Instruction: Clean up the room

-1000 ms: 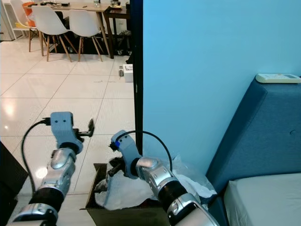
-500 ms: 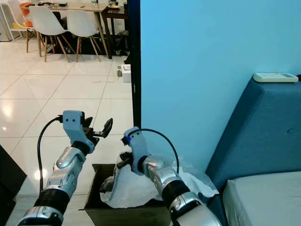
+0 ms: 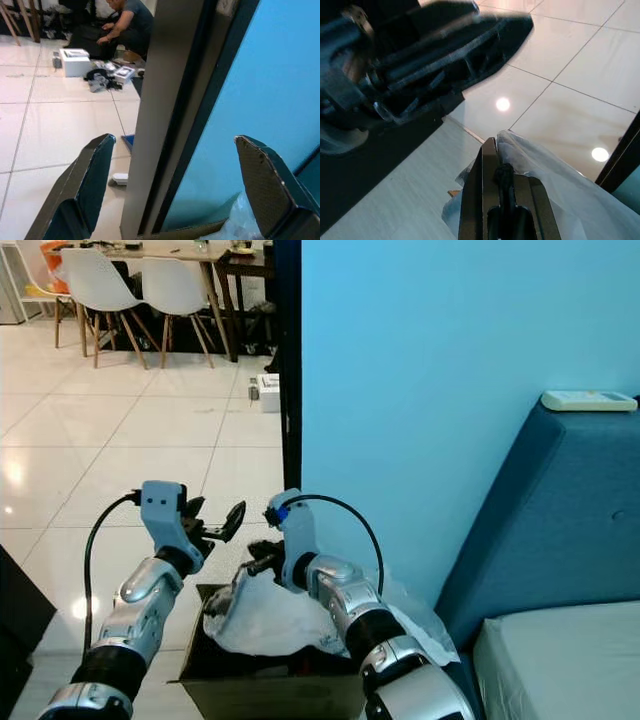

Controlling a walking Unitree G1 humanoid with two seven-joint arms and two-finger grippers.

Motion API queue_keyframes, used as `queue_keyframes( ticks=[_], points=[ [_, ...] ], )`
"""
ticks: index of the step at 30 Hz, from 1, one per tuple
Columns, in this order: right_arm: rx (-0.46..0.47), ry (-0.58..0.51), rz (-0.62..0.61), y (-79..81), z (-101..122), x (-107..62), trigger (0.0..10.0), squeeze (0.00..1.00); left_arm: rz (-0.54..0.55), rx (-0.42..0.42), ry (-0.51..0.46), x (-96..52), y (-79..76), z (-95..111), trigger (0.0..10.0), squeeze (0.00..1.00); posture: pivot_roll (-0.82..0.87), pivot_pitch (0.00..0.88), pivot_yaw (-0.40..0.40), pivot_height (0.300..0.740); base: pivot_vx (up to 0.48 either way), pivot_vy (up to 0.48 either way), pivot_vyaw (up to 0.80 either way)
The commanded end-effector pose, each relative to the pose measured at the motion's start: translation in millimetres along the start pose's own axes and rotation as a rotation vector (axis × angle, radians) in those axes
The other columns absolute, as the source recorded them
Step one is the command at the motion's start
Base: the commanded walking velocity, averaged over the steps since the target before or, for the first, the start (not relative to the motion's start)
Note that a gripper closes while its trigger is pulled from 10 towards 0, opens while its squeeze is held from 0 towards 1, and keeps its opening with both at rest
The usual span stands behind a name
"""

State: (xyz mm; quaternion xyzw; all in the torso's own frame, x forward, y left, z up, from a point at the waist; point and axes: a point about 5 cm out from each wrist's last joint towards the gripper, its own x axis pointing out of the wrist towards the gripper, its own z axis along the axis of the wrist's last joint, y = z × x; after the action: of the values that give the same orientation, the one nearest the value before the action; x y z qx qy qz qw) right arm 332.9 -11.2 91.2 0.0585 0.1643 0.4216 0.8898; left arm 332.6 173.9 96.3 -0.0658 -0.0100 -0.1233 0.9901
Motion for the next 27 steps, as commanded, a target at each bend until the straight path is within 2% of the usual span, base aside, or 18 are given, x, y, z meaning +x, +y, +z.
queue_keyframes(
  ticks=[1, 5, 13, 27],
  points=[
    [-0.013, -0.032, 0.06, 23.3, 11.2, 16.2, 10.0, 0.0, -0.026, 0.025, 0.025, -1.4, -0.6, -1.7, 10.0, 0.0, -0.03, 0.016, -0.078, 0.64, 0.0, 0.0, 0.0],
    [-0.046, -0.015, 0.037, 22.6, 10.2, 17.5, 10.0, 0.0, -0.027, 0.043, 0.026, -1.9, 1.1, -0.4, 10.0, 0.0, -0.02, 0.016, -0.079, 0.625, 0.0, 0.0, 0.0],
    [-0.056, -0.015, 0.041, 24.8, 11.3, 19.8, 10.0, 0.0, -0.033, 0.073, 0.037, -3.1, 3.4, 0.1, 10.0, 0.0, -0.02, 0.018, -0.078, 0.6, 0.0, 0.0, 0.0],
    [-0.05, -0.033, 0.092, 33.2, 14.3, 24.3, 10.0, 0.0, -0.127, 0.121, 0.09, -6.2, -10.6, -9.9, 10.0, 0.0, -0.02, 0.031, -0.076, 0.55, 0.0, 0.0, 0.0]
  ],
)
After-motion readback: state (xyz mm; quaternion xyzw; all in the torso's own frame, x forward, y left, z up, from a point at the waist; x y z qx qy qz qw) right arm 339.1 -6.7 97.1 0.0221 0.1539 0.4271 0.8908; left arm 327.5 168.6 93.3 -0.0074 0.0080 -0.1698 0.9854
